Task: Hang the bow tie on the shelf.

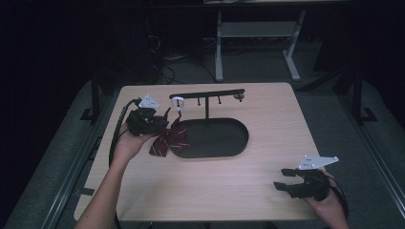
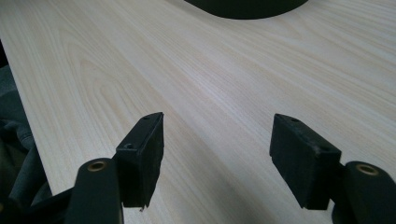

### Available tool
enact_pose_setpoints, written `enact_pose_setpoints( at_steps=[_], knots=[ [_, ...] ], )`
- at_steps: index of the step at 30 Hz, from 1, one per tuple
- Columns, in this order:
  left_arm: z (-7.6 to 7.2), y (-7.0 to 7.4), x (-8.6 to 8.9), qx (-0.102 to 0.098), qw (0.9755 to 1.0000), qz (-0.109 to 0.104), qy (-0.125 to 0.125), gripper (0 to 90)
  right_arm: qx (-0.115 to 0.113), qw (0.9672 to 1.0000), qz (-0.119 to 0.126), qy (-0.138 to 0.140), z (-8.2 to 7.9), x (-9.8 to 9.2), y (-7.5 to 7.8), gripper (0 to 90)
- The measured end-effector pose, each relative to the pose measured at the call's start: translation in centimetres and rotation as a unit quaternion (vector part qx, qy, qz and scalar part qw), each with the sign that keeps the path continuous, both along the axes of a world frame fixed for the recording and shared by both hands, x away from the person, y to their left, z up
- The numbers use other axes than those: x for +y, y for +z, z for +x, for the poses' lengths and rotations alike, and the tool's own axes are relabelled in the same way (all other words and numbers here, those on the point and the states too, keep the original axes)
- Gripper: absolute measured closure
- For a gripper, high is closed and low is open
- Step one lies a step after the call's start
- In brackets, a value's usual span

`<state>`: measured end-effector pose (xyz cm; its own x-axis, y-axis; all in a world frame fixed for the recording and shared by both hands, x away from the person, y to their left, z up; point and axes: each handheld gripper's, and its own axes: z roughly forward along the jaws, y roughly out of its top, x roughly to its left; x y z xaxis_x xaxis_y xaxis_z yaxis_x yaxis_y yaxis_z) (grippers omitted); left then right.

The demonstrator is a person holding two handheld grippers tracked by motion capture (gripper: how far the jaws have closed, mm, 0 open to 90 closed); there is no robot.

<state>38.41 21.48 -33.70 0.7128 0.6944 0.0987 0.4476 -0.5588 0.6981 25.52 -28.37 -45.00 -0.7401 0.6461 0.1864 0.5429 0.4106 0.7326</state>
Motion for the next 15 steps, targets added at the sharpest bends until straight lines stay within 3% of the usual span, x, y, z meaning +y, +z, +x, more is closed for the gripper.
enact_pose_setpoints(
  at_steps=[15],
  knots=[
    [-0.82,-1.12,0.7,0.009,0.9999,-0.004,0.004,68.8,0.002,1.0,-0.001,-0.002,0.03,0.03,-0.05,34.7]
  ],
)
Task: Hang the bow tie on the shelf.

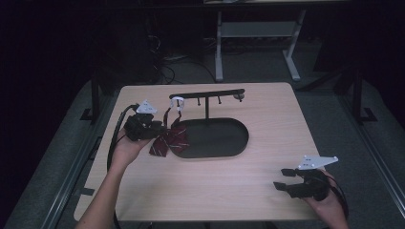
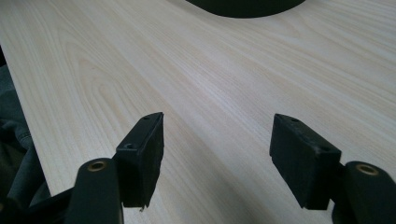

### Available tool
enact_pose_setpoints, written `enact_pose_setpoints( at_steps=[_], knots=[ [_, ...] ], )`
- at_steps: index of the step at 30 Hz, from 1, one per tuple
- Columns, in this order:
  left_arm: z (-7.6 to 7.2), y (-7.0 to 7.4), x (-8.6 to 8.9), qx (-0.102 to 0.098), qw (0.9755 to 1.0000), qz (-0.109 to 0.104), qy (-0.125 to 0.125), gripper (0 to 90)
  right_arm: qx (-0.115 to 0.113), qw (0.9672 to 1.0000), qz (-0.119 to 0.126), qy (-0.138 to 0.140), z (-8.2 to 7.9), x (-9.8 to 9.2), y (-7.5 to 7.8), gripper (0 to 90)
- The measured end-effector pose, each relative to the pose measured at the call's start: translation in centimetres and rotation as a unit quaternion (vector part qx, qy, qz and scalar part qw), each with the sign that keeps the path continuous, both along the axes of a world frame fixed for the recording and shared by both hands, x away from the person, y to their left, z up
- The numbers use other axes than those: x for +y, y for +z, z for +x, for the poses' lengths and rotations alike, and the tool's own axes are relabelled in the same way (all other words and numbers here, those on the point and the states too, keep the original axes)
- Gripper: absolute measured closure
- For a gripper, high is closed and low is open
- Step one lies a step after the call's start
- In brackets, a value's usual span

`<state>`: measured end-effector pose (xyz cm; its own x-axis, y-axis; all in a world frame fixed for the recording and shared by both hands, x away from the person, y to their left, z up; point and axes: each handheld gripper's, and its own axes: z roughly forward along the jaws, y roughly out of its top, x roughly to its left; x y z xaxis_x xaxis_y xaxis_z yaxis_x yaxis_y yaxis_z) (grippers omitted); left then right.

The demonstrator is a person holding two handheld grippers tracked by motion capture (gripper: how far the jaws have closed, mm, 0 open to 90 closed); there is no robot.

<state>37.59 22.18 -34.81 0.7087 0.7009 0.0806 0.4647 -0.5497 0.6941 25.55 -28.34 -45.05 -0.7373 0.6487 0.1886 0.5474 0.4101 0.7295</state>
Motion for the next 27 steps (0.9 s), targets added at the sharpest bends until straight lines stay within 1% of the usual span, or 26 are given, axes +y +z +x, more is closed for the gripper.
enact_pose_setpoints(
  at_steps=[5,6,9,10,15,16,19,23,27],
  knots=[
    [-0.2,-0.2,0.0,0.002,1.0,0.002,-0.003,68.3,0.003,1.0,-0.001,-0.001,0.0,0.0,0.0,34.7],
    [-0.4,-0.3,0.1,0.003,1.0,-0.001,-0.002,68.2,0.003,1.0,-0.001,-0.001,0.0,0.0,0.0,34.7],
    [-0.5,-0.4,0.2,0.003,1.0,0.001,-0.003,67.9,0.002,1.0,-0.001,-0.002,0.0,0.0,0.0,34.7],
    [-0.6,-0.6,0.3,0.005,1.0,-0.002,-0.001,67.7,0.001,1.0,0.0,-0.002,0.0,-0.1,0.0,34.7],
    [-0.9,-0.9,0.6,0.006,1.0,-0.003,-0.001,66.9,0.001,1.0,-0.001,-0.002,0.0,-0.1,-0.1,34.7],
    [-1.0,-1.0,0.6,0.007,1.0,-0.006,0.001,66.8,0.001,1.0,-0.001,-0.002,0.0,-0.1,-0.1,34.7],
    [-1.0,-1.1,0.7,0.007,1.0,-0.004,-0.001,66.4,0.001,1.0,-0.001,-0.002,0.0,-0.1,-0.1,34.7],
    [-1.3,-1.4,0.9,0.011,0.9999,-0.008,0.0,65.6,-0.001,1.0,-0.001,-0.001,0.0,-0.1,-0.1,34.7],
    [-1.5,-1.5,0.9,0.01,0.9999,-0.009,0.0,65.1,0.0,1.0,-0.001,-0.003,0.0,-0.1,-0.1,34.7]
  ],
)
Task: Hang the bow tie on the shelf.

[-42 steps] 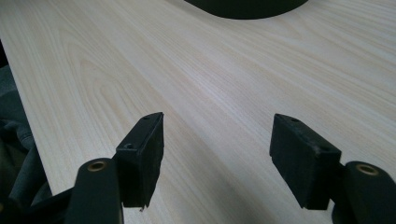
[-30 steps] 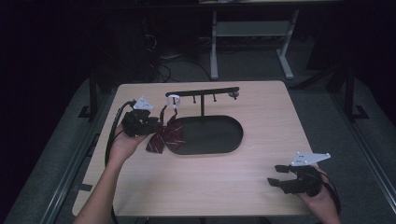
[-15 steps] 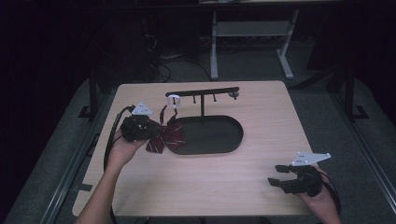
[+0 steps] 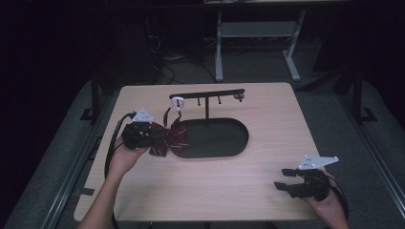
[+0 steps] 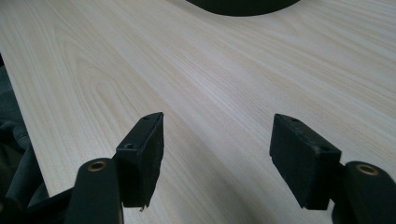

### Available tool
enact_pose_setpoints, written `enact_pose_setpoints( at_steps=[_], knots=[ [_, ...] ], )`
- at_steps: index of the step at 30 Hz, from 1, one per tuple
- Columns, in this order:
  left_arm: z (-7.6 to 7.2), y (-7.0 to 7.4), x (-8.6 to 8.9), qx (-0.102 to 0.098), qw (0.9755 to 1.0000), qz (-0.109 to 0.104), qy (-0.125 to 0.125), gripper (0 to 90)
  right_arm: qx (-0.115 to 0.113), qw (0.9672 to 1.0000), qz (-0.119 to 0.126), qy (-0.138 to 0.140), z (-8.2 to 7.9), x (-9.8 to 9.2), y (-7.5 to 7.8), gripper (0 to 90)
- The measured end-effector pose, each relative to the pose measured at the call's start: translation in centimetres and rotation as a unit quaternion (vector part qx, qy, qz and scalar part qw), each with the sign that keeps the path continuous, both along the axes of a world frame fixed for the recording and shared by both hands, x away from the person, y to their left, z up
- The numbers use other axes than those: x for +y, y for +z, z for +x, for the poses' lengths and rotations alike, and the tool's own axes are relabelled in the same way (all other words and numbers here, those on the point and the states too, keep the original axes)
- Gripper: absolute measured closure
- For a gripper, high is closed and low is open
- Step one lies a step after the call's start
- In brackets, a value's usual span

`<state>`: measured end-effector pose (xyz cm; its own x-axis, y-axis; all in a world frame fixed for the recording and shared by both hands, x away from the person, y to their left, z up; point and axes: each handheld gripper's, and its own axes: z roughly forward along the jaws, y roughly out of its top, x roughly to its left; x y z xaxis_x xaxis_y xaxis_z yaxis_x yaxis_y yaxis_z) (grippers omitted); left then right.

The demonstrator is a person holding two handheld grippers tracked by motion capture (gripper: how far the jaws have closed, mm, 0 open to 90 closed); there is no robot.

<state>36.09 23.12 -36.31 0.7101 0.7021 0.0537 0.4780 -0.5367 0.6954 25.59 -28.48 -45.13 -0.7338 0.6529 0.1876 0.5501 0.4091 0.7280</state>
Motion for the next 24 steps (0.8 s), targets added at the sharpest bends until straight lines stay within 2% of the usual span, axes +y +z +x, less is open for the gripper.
enact_pose_setpoints(
  at_steps=[2,3,4,9,11,24],
  knots=[
    [0.0,0.0,0.1,0.0,1.0,0.004,-0.003,64.7,0.001,1.0,0.0,0.0,0.0,0.0,0.0,34.7],
    [-0.2,0.0,0.1,-0.001,1.0,-0.002,0.0,64.4,0.0,1.0,0.0,0.0,0.0,0.0,0.0,34.7],
    [-0.2,0.0,0.2,0.0,1.0,0.004,-0.004,64.1,0.0,1.0,0.0,0.0,0.0,-0.1,0.0,34.7],
    [-0.6,-0.3,0.2,0.001,1.0,-0.004,-0.002,63.0,0.001,1.0,0.0,-0.001,0.0,-0.1,0.0,34.7],
    [-0.7,-0.3,0.2,0.002,1.0,0.001,-0.004,62.9,0.0,1.0,0.001,-0.001,0.0,-0.1,0.0,34.7],
    [-1.5,-0.8,0.7,0.005,1.0,-0.002,-0.003,60.2,0.0,1.0,0.0,-0.001,0.0,-0.1,-0.1,34.7]
  ],
)
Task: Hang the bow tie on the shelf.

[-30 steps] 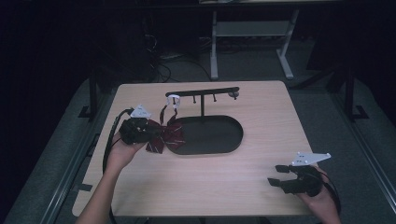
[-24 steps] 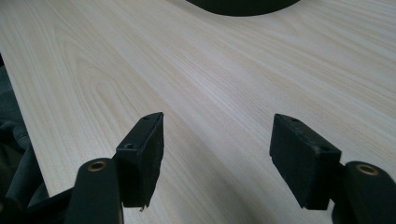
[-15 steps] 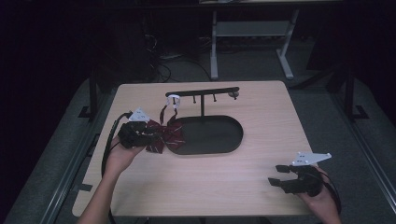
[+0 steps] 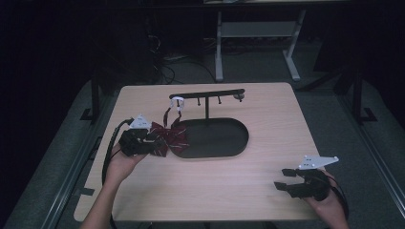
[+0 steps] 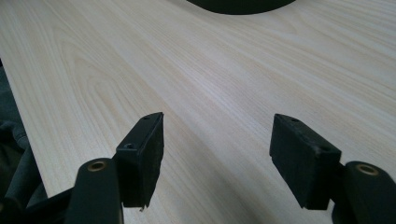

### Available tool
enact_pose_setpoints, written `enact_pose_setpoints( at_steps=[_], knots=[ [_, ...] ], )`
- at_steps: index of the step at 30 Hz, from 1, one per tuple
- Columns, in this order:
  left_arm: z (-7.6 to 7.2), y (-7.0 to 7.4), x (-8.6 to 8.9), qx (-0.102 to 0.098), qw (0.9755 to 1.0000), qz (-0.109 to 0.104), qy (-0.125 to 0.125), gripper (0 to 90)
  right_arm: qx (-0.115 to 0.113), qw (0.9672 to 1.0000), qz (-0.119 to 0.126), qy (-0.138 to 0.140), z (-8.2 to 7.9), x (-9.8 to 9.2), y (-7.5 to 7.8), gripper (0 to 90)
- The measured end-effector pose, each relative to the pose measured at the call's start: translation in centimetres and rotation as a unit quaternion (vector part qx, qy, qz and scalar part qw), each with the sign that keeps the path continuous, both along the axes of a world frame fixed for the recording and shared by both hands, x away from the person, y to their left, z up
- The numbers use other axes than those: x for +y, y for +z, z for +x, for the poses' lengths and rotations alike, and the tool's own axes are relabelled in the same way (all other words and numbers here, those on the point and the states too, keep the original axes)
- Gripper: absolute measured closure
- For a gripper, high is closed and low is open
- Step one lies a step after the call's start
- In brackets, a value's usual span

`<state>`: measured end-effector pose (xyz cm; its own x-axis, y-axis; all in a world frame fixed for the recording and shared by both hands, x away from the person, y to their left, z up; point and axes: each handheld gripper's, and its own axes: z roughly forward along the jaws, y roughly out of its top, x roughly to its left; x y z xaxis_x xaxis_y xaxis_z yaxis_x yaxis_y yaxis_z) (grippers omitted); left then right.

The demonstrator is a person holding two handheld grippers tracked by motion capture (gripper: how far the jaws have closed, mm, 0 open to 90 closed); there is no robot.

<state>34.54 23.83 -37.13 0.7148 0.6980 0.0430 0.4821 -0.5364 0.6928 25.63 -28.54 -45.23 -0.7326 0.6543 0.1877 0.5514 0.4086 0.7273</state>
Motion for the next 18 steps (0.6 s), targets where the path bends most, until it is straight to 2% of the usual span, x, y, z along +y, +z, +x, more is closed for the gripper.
enact_pose_setpoints(
  at_steps=[18],
  knots=[
    [-1.5,-1.2,0.8,0.007,1.0,-0.001,0.006,56.3,0.002,1.0,-0.001,-0.001,0.0,0.1,0.0,34.7]
  ],
)
